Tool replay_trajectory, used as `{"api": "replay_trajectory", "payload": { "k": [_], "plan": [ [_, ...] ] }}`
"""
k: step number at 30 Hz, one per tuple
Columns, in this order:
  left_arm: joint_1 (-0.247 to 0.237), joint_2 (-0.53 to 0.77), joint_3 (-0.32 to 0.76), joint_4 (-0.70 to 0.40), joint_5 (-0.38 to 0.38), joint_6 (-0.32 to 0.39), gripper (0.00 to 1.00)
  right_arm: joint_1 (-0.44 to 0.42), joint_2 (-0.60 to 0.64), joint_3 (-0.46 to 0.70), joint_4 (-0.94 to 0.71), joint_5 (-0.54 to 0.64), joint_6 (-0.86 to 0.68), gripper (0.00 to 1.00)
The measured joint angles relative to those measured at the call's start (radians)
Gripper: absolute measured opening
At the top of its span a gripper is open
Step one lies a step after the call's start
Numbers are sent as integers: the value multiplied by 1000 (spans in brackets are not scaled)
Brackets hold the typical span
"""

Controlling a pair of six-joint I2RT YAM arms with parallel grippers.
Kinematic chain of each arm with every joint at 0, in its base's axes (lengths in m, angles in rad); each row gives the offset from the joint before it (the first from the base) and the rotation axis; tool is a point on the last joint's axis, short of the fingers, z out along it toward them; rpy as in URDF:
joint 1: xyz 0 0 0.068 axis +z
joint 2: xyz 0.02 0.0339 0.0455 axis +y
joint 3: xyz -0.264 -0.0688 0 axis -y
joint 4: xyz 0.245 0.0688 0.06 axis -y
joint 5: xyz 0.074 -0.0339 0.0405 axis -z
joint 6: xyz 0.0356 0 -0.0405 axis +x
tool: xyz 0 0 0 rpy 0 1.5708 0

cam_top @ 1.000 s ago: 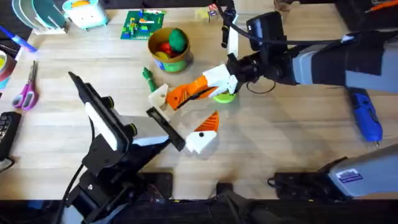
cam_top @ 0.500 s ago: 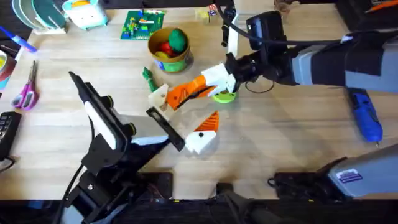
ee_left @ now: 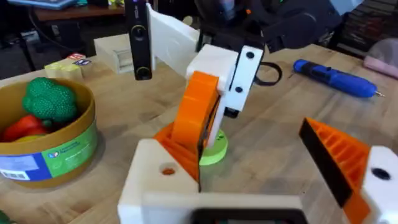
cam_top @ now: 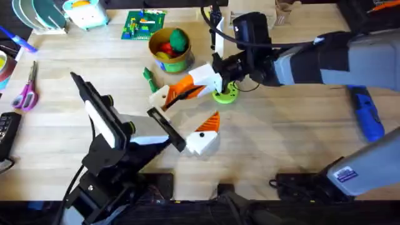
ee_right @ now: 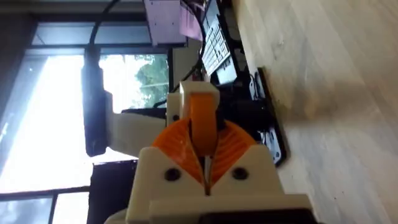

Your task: Pick up the gripper from the table and insert it into the empty holder that is missing its gripper. Then pick up a screw, insert it into the mounting hole, and use the screwdriver to tighten it. Finally, clean up the table by picking up the vegetable and placing it into the bucket.

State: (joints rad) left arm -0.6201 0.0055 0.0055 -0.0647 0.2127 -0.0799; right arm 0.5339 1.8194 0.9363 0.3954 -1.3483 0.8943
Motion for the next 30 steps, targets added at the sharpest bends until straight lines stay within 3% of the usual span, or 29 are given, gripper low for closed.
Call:
{"api": "replay_trajectory", "payload": {
  "k": [16, 30],
  "plan": [
    [8, 0, 0, -3, -34, -7, 993, 17, 31, 43, -2, 10, 19, 8],
    [8, 0, 0, -1, -16, -3, 993, 15, 33, 43, -6, -18, 10, 202]
  ]
}}
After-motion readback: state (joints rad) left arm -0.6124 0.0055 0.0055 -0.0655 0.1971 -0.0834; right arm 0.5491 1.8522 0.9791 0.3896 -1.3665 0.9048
